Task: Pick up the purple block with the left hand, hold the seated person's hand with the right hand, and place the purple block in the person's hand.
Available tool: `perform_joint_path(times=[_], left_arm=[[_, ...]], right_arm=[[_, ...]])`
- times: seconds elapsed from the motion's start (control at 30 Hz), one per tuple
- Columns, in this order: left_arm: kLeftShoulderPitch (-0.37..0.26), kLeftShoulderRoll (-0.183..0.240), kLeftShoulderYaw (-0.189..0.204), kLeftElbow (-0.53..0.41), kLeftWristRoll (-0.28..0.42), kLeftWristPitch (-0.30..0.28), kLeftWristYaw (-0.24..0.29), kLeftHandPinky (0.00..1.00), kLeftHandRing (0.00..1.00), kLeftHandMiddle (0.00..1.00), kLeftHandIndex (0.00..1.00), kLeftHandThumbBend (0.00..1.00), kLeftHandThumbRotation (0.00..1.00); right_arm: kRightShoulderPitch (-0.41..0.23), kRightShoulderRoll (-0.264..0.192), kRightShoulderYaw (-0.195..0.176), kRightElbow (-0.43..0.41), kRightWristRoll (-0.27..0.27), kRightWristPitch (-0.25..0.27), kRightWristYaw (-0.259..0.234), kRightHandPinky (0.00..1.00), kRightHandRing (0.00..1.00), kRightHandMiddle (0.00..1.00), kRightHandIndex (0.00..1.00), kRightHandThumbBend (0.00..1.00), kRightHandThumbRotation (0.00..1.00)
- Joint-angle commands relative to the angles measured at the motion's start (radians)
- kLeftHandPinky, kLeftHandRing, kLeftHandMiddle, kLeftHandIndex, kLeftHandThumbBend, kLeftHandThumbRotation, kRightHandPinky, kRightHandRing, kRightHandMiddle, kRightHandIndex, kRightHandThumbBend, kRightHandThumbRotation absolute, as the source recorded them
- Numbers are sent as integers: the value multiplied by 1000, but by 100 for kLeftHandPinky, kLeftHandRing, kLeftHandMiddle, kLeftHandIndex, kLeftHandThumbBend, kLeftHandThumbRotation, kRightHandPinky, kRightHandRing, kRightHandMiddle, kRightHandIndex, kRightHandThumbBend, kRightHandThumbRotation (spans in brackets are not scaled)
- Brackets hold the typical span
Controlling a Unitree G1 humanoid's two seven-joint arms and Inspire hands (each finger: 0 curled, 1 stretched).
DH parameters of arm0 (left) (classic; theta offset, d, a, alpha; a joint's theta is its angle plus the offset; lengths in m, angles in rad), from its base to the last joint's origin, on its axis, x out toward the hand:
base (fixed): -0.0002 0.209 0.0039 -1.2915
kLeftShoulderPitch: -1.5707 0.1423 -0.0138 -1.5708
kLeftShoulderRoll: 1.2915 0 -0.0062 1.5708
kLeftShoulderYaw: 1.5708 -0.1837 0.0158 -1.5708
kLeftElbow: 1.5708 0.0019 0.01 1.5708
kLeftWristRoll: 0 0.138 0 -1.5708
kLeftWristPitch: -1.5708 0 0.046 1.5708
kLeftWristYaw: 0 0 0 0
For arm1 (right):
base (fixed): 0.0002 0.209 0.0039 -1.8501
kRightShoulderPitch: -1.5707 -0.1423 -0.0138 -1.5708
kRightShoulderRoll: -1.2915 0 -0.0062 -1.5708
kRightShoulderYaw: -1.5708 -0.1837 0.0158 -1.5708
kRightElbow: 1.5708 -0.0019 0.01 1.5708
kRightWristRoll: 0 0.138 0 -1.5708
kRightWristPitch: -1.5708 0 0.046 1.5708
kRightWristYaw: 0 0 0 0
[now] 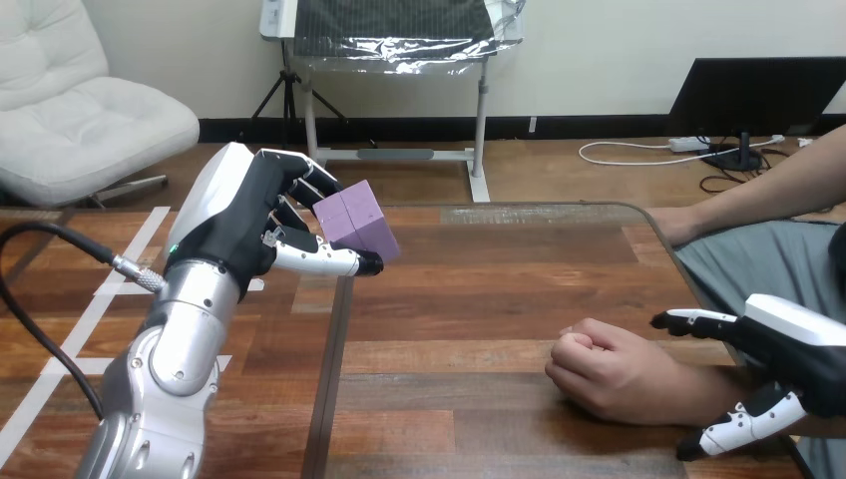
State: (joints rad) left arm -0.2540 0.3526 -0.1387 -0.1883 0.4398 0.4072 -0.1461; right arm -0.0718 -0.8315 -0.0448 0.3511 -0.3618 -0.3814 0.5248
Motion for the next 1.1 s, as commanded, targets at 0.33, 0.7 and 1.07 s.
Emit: perform_joint_path(times=[0.33,0.7,1.07], left_arm=[[-37,6,26,-30,-8,-27,2,29,35,41,45,70,0],[-37,8,25,-28,-9,-30,3,28,35,40,45,70,0],[-36,8,28,-27,-15,-31,2,28,34,40,45,71,0]], right_arm=[[-58,-24,22,-68,-86,64,-43,88,91,90,91,100,22],[-60,-17,46,-72,-134,109,-64,85,89,89,90,100,18],[-68,-8,77,-103,-160,211,-32,78,90,91,90,100,15]])
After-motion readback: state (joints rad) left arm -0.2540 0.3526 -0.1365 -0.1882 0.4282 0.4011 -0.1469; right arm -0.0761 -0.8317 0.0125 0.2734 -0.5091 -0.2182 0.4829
